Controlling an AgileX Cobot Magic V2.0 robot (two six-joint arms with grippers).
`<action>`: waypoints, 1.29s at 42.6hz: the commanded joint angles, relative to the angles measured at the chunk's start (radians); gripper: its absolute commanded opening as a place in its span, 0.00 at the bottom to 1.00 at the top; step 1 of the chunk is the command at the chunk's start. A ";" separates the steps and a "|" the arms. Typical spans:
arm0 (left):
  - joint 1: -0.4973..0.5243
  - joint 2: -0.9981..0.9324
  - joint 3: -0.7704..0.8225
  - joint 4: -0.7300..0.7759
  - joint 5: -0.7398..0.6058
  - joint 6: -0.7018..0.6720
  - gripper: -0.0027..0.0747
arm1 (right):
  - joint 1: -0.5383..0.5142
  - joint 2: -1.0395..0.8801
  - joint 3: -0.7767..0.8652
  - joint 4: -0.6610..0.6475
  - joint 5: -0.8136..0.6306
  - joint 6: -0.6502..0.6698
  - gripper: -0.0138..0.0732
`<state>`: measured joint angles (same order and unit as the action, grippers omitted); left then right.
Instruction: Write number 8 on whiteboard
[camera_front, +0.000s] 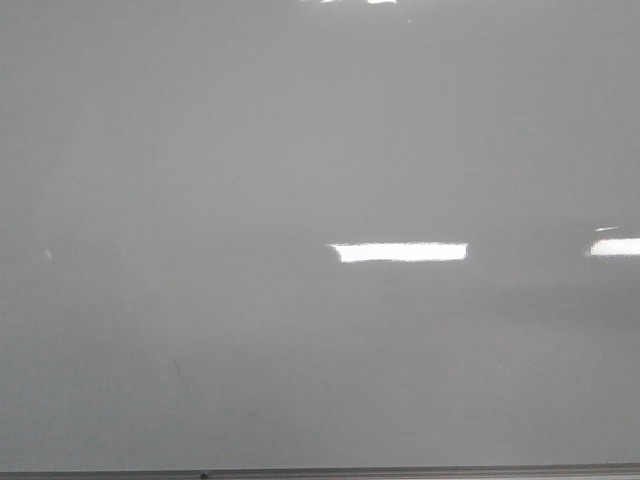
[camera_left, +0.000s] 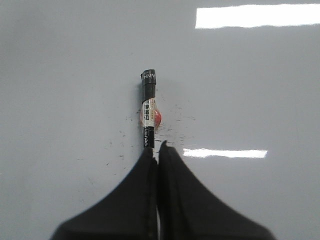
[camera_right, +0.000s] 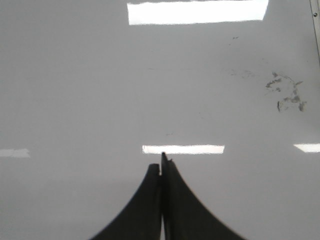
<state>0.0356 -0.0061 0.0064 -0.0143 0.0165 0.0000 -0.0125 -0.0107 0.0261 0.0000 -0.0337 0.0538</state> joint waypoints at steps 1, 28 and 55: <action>-0.006 -0.014 0.015 -0.009 -0.081 0.000 0.01 | 0.001 -0.017 -0.001 0.000 -0.080 -0.002 0.08; -0.006 -0.007 -0.130 -0.049 -0.110 0.000 0.01 | 0.024 -0.015 -0.152 0.000 0.046 -0.002 0.08; -0.006 0.373 -0.692 -0.047 0.394 0.014 0.01 | 0.051 0.411 -0.721 0.047 0.457 -0.088 0.08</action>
<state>0.0356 0.2978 -0.6216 -0.0527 0.4197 0.0070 0.0388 0.3251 -0.6182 0.0259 0.4601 -0.0246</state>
